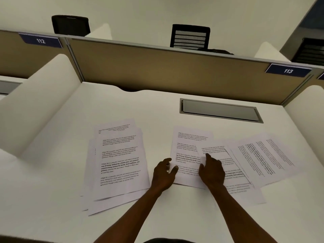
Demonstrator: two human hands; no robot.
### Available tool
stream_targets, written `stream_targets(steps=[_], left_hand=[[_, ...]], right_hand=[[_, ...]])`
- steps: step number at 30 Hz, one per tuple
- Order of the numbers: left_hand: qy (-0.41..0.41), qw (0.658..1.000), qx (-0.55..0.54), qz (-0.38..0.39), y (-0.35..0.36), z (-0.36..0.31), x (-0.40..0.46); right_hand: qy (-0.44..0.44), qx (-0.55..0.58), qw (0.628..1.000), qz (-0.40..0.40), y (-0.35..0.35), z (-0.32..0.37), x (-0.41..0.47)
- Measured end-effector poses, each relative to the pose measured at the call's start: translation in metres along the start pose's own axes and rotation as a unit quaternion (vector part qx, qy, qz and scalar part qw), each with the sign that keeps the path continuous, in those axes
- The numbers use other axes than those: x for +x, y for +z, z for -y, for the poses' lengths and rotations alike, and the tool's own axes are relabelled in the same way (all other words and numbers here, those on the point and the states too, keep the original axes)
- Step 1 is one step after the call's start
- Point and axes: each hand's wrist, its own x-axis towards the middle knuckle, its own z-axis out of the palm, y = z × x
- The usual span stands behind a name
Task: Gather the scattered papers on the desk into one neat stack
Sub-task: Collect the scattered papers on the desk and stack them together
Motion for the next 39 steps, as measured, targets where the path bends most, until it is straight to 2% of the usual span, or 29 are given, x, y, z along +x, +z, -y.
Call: stream_targets(steps=[3, 7, 10, 14, 19, 22, 24, 27, 30, 33, 36, 39], left_hand=[[0.0, 1.0, 0.011, -0.009, 0.004, -0.001, -0.002], [-0.011, 0.999, 0.002, -0.032, 0.008, -0.004, -0.005], [-0.019, 0.999, -0.005, -0.045, 0.011, -0.007, -0.006], [-0.028, 0.997, -0.006, -0.07, 0.019, -0.011, -0.007], [-0.051, 0.992, 0.007, -0.113, 0.039, -0.017, -0.009], [-0.057, 0.99, 0.017, -0.13, 0.05, -0.017, -0.011], [-0.065, 0.987, 0.036, -0.14, 0.056, -0.017, -0.011], [-0.07, 0.983, 0.068, -0.158, 0.065, -0.019, -0.014], [-0.063, 0.975, 0.116, -0.178, 0.076, -0.021, -0.02], [-0.031, 0.96, 0.169, -0.22, 0.091, -0.022, -0.024], [0.016, 0.957, 0.165, -0.239, 0.112, -0.028, -0.025], [0.039, 0.958, 0.172, -0.226, 0.132, -0.036, -0.024]], right_hand=[[-0.034, 0.016, 0.999, 0.004, -0.001, 0.009, 0.005], [-0.103, 0.15, 0.983, 0.012, 0.0, 0.023, 0.009], [-0.09, 0.201, 0.975, -0.028, -0.007, 0.021, 0.01], [-0.055, 0.158, 0.984, -0.055, -0.011, -0.008, 0.006], [-0.141, 0.047, 0.989, 0.007, 0.004, -0.037, 0.001], [-0.187, 0.064, 0.98, 0.029, 0.009, -0.039, 0.004], [-0.2, 0.117, 0.972, 0.037, 0.008, -0.044, 0.008], [-0.161, 0.186, 0.969, -0.021, -0.007, -0.065, 0.018], [-0.091, 0.158, 0.981, -0.062, -0.022, -0.102, 0.037], [-0.05, 0.087, 0.994, -0.046, -0.032, -0.14, 0.058], [-0.067, 0.03, 0.997, 0.002, -0.035, -0.162, 0.067], [-0.095, 0.01, 0.995, 0.007, -0.033, -0.172, 0.066]])
